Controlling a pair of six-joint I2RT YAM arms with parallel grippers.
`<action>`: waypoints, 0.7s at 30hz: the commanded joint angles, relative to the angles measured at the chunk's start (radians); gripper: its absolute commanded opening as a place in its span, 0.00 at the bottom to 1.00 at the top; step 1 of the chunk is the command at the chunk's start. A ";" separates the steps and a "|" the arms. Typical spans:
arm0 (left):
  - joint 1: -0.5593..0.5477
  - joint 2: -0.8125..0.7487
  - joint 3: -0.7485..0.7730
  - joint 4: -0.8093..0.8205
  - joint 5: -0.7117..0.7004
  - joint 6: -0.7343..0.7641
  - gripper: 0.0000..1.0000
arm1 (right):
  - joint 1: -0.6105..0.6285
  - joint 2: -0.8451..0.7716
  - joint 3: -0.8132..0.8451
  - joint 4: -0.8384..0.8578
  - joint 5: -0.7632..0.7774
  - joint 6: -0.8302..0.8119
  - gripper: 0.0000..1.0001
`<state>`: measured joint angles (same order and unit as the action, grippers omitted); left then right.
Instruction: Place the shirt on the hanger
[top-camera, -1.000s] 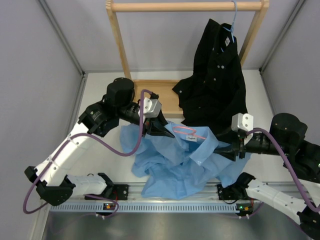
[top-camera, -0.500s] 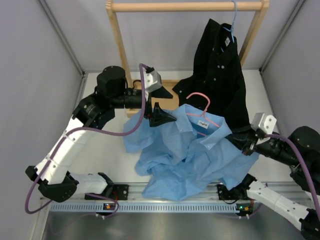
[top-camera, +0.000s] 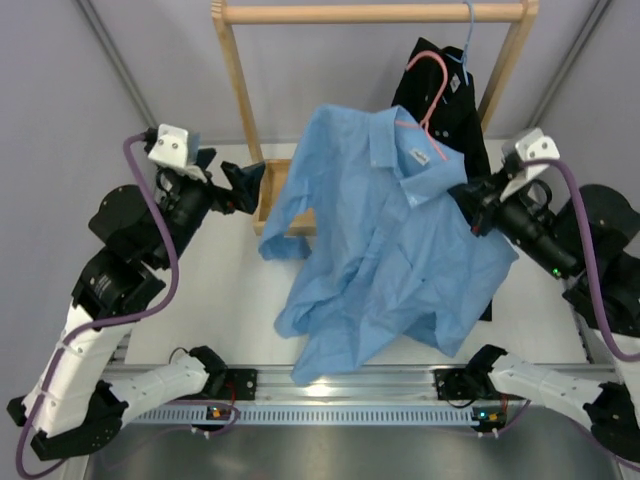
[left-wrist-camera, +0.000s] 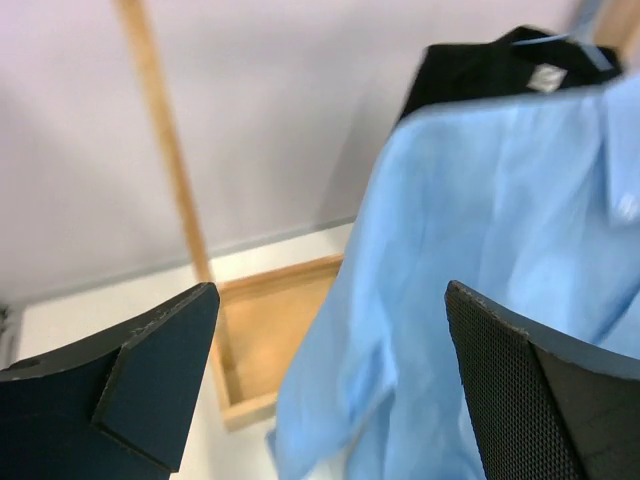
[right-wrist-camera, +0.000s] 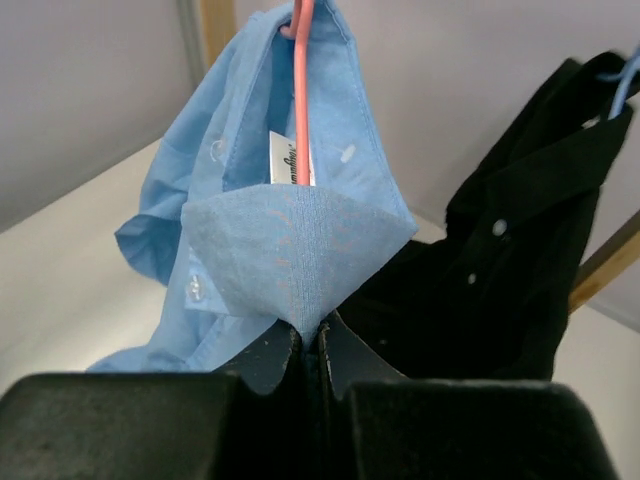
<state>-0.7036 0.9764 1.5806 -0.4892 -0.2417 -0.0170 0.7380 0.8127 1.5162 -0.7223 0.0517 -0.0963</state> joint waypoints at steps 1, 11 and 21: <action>0.001 -0.083 -0.094 0.006 -0.226 -0.050 0.98 | 0.009 0.144 0.198 0.149 0.250 0.056 0.00; 0.001 -0.258 -0.264 -0.130 -0.289 -0.041 0.98 | 0.011 0.450 0.547 0.132 0.461 0.007 0.00; 0.003 -0.422 -0.676 0.043 -0.318 -0.017 0.98 | 0.012 0.422 0.387 0.230 0.438 0.089 0.00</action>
<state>-0.7036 0.5823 1.0122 -0.5705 -0.5041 -0.0505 0.7380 1.2884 2.0060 -0.6739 0.4728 -0.0555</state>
